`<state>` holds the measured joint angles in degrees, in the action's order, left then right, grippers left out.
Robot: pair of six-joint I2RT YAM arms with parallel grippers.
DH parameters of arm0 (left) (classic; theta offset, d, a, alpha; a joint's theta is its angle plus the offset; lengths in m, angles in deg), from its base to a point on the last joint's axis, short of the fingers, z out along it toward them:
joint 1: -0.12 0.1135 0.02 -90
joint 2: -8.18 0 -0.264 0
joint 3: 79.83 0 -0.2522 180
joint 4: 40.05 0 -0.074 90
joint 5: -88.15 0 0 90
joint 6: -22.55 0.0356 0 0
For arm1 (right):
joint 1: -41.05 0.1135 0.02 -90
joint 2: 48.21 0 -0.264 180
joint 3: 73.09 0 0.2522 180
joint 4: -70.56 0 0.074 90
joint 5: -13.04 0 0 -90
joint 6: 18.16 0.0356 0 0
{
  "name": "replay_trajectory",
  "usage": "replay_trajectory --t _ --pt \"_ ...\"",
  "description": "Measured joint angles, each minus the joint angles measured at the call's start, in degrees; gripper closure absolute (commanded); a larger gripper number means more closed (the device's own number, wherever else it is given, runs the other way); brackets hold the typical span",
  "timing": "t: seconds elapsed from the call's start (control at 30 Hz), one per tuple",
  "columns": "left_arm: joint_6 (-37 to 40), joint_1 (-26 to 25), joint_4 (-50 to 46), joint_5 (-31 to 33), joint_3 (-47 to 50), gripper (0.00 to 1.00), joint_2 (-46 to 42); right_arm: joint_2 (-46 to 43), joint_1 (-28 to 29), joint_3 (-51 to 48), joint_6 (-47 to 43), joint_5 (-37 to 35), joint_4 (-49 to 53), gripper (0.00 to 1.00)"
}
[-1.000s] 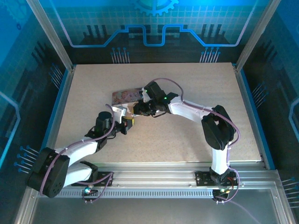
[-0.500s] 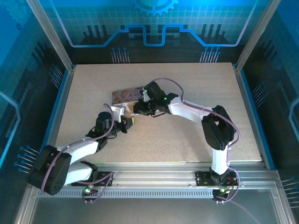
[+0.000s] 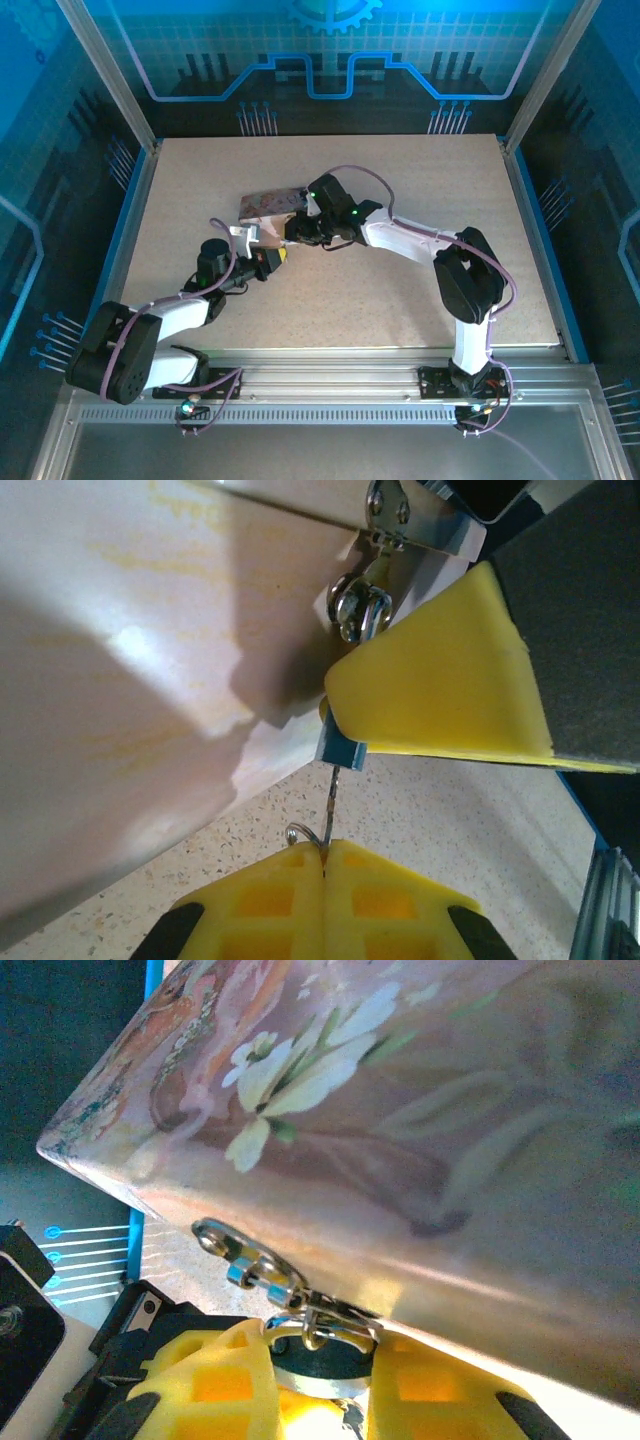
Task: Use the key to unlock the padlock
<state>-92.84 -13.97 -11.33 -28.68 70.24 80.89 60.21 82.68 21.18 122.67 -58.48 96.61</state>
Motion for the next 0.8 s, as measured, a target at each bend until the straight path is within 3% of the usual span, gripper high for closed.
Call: replay_trajectory --t 0.47,0.8 --pt "11.9 -0.4 -8.4 1.4 0.3 1.00 -6.6 0.0 -1.6 -2.9 3.8 7.7 -4.7 1.00" --pt "10.3 -0.8 -3.6 1.0 0.3 1.00 -2.2 -0.2 -1.6 -3.5 3.8 5.8 -4.2 1.00"
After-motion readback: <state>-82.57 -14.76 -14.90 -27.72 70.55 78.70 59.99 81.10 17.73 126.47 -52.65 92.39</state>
